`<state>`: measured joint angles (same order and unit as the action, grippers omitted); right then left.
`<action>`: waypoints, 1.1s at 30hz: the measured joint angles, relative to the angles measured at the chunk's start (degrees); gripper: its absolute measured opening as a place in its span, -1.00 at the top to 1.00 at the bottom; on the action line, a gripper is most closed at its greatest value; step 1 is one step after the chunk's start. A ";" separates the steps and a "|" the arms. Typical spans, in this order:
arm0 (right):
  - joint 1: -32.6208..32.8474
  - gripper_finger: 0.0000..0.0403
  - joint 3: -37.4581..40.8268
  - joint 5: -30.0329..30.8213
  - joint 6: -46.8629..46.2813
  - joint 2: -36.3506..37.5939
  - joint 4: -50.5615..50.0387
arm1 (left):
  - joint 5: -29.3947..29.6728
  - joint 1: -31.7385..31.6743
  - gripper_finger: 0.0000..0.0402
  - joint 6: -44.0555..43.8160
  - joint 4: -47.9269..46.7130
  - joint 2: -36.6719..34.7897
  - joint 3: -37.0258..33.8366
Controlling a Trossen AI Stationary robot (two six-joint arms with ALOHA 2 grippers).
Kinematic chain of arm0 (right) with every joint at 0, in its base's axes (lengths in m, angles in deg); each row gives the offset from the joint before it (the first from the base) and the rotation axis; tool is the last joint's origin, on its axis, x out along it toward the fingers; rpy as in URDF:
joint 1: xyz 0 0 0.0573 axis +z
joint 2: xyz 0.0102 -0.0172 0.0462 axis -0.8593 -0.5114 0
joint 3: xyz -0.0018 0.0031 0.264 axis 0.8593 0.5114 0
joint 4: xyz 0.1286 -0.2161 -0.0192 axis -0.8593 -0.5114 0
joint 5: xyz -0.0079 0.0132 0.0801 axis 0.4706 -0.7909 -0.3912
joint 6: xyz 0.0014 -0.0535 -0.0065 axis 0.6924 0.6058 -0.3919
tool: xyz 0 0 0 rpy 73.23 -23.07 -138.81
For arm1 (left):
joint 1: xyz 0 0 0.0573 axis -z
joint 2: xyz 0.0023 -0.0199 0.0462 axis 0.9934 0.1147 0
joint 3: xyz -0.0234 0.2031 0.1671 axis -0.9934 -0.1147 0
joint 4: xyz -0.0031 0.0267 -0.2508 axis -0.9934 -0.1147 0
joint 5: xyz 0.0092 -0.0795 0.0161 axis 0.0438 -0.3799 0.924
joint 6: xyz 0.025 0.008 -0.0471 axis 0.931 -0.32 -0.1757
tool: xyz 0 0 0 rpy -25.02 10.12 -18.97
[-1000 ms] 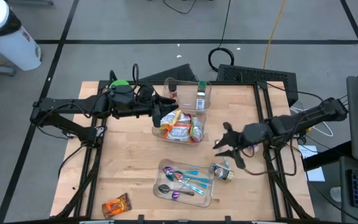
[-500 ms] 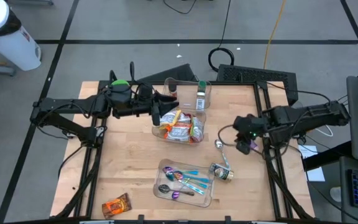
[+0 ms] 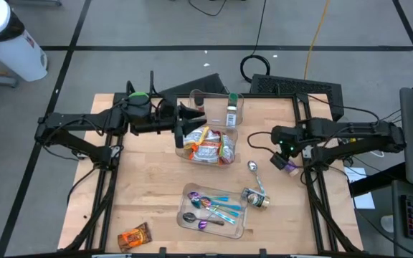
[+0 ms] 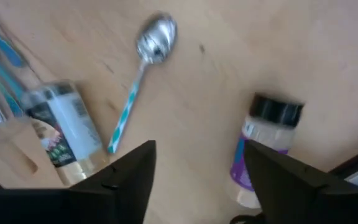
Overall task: Pick & Place Food Item
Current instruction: Put the violet seasoning bottle into the top transparent bin
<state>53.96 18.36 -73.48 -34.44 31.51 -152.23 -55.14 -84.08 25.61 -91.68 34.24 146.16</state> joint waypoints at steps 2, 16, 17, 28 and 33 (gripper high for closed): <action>-1.54 -0.32 3.35 -2.37 0.71 -0.01 1.41 | -0.03 0.00 0.17 -0.12 -0.55 0.00 0.00; -12.03 -0.55 14.09 -4.87 9.56 0.01 12.07 | 0.04 0.15 0.17 -1.66 -1.93 0.00 0.00; -12.83 -0.54 14.00 -4.89 10.40 0.01 12.04 | 0.03 0.03 0.17 -1.66 -1.94 0.00 0.00; -17.07 -0.53 13.87 -6.73 13.87 0.01 10.82 | 0.09 -1.73 0.17 -1.57 -1.55 0.00 0.00; -18.77 -0.53 13.85 -7.18 15.43 0.07 7.69 | 0.11 -2.47 0.17 -1.16 -1.55 0.00 0.00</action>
<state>35.19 32.21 -80.65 -19.01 31.58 -144.54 -55.03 -86.55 24.45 -93.23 34.24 146.16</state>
